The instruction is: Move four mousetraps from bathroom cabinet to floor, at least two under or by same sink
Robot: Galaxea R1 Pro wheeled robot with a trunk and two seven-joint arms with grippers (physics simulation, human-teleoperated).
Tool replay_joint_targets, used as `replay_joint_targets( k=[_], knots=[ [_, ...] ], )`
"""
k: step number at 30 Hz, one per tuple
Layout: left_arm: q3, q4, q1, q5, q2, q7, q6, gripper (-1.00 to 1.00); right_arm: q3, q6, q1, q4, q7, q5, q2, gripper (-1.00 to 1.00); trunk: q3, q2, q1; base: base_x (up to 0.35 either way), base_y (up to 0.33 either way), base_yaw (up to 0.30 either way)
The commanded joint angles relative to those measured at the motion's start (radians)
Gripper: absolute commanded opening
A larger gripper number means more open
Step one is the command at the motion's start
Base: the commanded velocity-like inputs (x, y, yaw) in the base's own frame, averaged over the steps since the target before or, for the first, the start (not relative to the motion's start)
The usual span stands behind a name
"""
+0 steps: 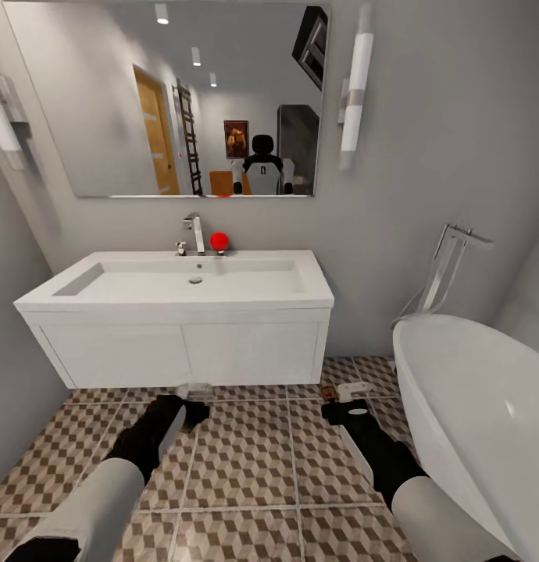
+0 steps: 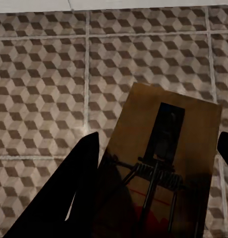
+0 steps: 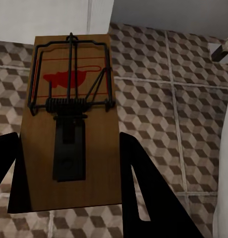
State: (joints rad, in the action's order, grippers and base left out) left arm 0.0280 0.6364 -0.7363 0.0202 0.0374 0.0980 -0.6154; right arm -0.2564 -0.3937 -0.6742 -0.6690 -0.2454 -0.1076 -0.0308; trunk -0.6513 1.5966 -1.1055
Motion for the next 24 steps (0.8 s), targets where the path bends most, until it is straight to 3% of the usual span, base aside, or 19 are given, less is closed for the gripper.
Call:
replay_joint_targets(
  k=[1,3,5,9,12,14,19,24],
  knots=[
    [0.003,0.035,-0.002,0.002,0.001,0.006,-0.039,-1.0,-0.006,-0.004,-0.001,-0.001,-0.014,-0.013,0.0,-1.0,-0.001,0.0,0.0,0.0,0.0,0.0],
    [0.003,0.138,-0.02,-0.002,0.008,0.011,-0.117,-1.0,-0.006,-0.004,-0.001,-0.001,-0.014,-0.013,-0.001,-1.0,-0.001,0.0,0.0,0.0,0.0,0.0],
    [0.003,0.172,-0.052,-0.006,0.013,0.026,-0.145,-1.0,-0.006,-0.004,-0.001,-0.001,-0.014,-0.014,-0.001,-1.0,-0.001,0.0,0.0,0.0,0.0,0.0],
    [0.003,0.082,-0.145,-0.012,0.019,0.105,-0.168,-1.0,-0.006,-0.004,-0.001,-0.001,-0.014,-0.014,-0.002,-1.0,-0.001,0.0,0.0,0.0,0.0,0.0],
    [0.003,0.001,-0.179,-0.016,0.019,0.132,-0.162,-1.0,-0.006,-0.004,-0.001,0.0,-0.014,-0.014,-0.003,-1.0,-0.001,0.0,0.0,0.0,0.0,0.0],
    [0.004,-0.037,-0.186,-0.016,0.019,0.138,-0.131,-1.0,-0.007,-0.004,-0.001,0.0,-0.014,-0.014,-0.003,-1.0,-0.001,0.0,0.0,0.0,0.0,0.0],
    [0.01,-0.188,-0.194,-0.017,0.034,0.139,0.119,-1.0,-0.006,-0.004,-0.001,0.0,-0.013,-0.014,-0.003,-1.0,-0.001,0.0,0.0,0.0,0.0,0.0],
    [0.014,-0.339,-0.195,-0.017,0.05,0.137,0.313,-1.0,-0.007,-0.004,-0.001,0.0,-0.012,-0.014,-0.003,-1.0,-0.001,0.0,0.0,0.0,0.0,0.0]
  ],
)
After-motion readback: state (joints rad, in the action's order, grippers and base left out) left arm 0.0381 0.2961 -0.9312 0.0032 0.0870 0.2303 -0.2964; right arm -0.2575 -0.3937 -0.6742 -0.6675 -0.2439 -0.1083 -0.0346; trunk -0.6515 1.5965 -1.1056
